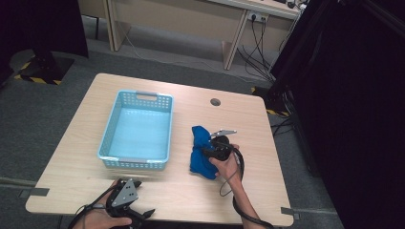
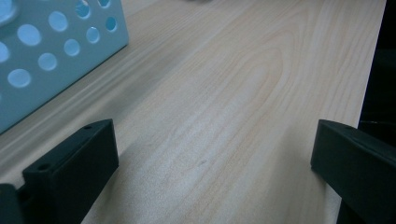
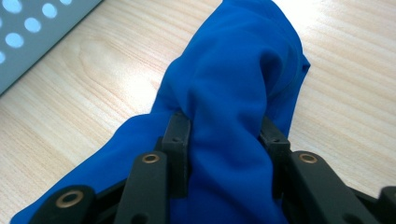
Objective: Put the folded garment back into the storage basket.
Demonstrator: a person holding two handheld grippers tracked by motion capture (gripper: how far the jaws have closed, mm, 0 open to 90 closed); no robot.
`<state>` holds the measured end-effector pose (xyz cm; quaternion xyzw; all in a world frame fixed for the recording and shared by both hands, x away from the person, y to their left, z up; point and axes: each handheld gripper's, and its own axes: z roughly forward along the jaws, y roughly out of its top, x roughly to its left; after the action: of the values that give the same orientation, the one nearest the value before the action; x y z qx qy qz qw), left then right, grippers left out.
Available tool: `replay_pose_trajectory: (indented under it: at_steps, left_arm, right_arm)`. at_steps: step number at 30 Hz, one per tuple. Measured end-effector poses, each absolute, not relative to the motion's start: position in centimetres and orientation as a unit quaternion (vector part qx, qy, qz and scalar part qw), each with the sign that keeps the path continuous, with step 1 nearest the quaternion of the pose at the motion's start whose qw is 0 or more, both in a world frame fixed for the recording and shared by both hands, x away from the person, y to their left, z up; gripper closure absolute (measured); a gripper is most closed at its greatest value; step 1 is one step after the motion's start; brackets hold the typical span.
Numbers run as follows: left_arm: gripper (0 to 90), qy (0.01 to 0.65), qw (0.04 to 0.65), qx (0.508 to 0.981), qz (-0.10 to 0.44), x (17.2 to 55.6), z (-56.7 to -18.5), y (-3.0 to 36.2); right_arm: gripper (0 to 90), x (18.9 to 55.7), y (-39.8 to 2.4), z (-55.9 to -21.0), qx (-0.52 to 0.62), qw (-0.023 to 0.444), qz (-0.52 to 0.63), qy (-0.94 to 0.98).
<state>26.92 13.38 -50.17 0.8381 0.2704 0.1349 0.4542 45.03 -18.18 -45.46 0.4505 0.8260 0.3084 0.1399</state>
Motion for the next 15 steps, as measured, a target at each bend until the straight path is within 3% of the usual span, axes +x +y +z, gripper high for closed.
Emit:
replay_pose_trajectory:
  at_steps: [15]
  left_arm:
    - [0.0,0.270,0.454,0.838,0.135,26.9,-50.2,13.4]
  right_arm:
    - [65.8,44.2,-18.3,-42.8,0.444,0.148,0.348,0.812]
